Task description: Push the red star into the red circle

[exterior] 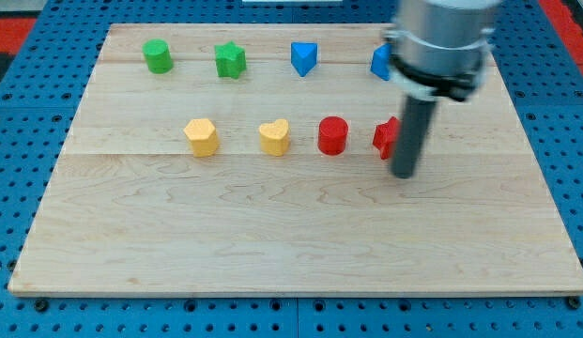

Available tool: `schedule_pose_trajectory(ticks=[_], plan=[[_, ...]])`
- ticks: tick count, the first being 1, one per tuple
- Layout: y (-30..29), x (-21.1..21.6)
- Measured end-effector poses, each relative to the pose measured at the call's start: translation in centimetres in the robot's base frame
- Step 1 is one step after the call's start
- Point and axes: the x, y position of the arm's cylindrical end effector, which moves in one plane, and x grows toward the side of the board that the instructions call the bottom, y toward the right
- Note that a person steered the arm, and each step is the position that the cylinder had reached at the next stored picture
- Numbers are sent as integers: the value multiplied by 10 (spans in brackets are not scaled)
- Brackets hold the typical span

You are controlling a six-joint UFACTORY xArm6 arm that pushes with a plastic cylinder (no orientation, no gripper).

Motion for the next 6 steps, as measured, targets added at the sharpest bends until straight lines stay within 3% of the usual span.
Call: schedule_pose_trajectory(ticks=[1,3,6], plan=[[73,-11],[-26,-32],[-102,-3]])
